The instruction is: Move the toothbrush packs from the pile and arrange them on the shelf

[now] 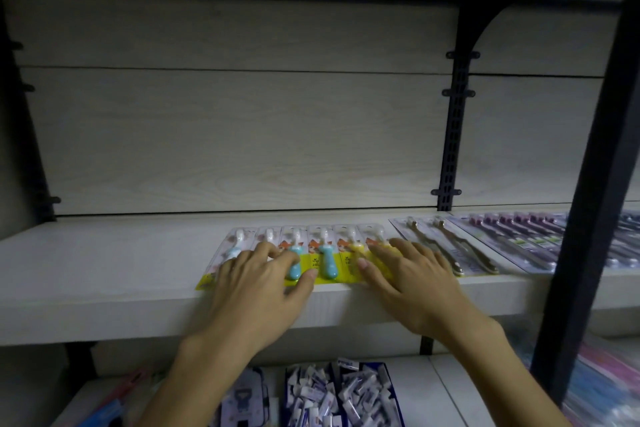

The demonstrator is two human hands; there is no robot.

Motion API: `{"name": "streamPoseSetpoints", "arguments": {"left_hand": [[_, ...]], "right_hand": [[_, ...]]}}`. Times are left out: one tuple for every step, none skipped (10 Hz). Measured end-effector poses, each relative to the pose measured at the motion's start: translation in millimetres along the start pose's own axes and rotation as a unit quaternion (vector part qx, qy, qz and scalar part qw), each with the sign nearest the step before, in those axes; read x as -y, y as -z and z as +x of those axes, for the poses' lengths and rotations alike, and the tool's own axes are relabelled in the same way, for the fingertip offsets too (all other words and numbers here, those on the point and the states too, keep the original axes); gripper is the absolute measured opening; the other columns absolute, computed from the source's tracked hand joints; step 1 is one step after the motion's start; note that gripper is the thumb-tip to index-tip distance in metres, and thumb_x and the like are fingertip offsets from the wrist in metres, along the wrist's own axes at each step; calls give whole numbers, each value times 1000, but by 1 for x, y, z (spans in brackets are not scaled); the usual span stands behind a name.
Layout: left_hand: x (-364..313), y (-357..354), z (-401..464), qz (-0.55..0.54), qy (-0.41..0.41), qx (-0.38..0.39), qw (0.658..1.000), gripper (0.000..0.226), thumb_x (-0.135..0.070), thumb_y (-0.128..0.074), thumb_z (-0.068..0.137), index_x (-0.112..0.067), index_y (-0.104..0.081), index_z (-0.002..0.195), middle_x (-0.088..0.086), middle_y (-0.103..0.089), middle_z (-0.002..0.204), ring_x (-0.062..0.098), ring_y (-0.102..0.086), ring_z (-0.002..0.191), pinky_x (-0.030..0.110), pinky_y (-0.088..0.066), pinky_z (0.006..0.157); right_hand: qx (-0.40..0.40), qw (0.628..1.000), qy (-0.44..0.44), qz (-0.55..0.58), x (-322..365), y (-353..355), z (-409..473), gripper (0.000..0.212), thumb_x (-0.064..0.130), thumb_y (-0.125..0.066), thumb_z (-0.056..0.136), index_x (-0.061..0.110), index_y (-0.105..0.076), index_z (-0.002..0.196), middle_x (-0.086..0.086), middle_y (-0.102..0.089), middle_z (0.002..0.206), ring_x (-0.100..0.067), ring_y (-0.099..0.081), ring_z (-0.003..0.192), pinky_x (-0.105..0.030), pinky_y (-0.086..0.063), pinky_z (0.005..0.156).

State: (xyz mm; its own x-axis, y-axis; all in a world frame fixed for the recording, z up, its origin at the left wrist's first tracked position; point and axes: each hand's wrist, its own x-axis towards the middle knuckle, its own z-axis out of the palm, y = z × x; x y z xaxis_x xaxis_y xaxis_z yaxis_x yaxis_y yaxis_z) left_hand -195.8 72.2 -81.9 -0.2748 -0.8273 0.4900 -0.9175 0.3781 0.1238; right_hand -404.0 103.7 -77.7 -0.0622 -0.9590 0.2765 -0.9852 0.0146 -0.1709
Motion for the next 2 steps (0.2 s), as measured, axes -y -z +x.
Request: {"name": "streamPoseSetpoints", "arguments": {"left_hand": [[-1, 6, -8, -1, -8, -13, 1000, 81, -69, -2, 69, -35, -58, 116, -10, -54, 119, 16, -54, 106, 32, -41, 88], [0, 16, -15, 15, -2, -8, 1000, 80, -68, -2, 69, -35, -57, 118, -9, -54, 119, 17, -54, 108, 33, -39, 88]], "right_hand": [[-38, 999, 4, -5, 3, 9, -10, 66, 70, -11, 89, 39, -31, 144, 0, -31, 152, -24, -24, 141, -48, -20, 114], [-80, 996, 15, -30, 13, 20, -16, 59, 67, -18, 92, 39, -33, 142, -1, -38, 147, -26, -31, 136, -43, -26, 111]]}}
